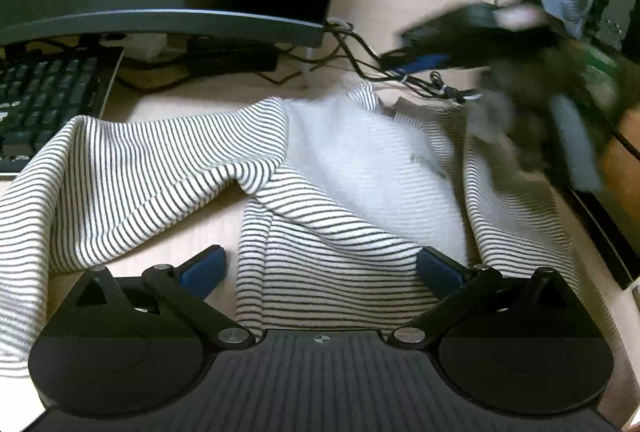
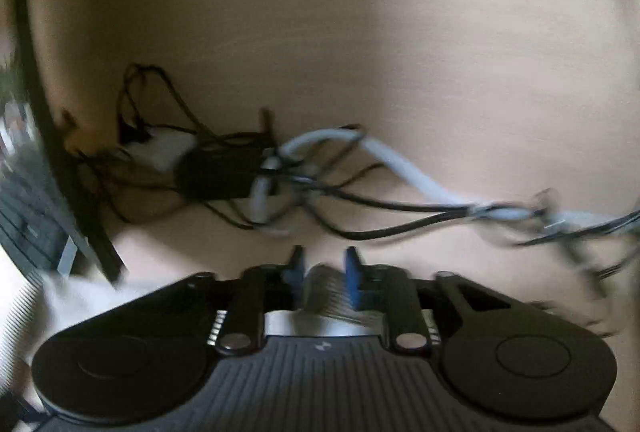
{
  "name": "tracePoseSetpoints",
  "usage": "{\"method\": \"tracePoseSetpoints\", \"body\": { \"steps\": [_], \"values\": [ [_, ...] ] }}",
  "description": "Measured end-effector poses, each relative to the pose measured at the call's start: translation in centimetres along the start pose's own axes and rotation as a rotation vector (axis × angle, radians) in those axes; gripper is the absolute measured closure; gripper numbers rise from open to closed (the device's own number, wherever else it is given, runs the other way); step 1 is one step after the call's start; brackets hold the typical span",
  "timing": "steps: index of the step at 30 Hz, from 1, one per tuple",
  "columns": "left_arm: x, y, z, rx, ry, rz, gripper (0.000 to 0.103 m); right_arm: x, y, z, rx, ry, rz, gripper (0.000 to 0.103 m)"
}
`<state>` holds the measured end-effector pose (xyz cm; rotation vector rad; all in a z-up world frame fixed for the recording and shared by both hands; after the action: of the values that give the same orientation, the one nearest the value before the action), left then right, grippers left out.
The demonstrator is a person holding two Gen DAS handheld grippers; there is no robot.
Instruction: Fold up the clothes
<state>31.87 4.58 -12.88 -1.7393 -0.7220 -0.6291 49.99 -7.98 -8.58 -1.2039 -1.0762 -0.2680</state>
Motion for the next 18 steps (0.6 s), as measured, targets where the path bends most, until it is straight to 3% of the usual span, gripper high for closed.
{"method": "tracePoseSetpoints", "body": {
  "steps": [7,12,15,17,18],
  "values": [
    [1.4,-0.1,2.8,-0.003,-0.083,-0.002,0.000,-6.8,-12.2,3.2,0.091,-0.149,0.037,0.053],
    [2.4,-0.9,4.6,-0.041,-0.174,0.024,0.000,-12.5,-19.3,11.3,0.289,-0.160,0.114,0.042],
    [3.3,-1.5,5.1,-0.065,-0.215,0.041,0.000,-15.9,-20.3,15.5,0.346,-0.223,0.167,0.041],
    [4.0,-2.0,4.9,-0.077,-0.204,0.037,0.000,-17.8,-19.7,17.1,0.298,-0.265,0.198,0.042],
    [4.3,-2.3,4.8,-0.082,-0.191,0.032,0.000,-18.5,-19.2,17.3,0.235,-0.305,0.197,0.048]
  ]
}}
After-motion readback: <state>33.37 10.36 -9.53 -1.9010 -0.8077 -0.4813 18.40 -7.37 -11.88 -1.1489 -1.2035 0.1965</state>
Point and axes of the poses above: each gripper's, at about its wrist camera, not at the fingertips, and y roughly the way its jaws point, z to its left, x to its top, the point moved 10 cm from there along y, roughly the way its jaws point, and after that the axes turned 4 degrees about -y, right-handed, at the moved point
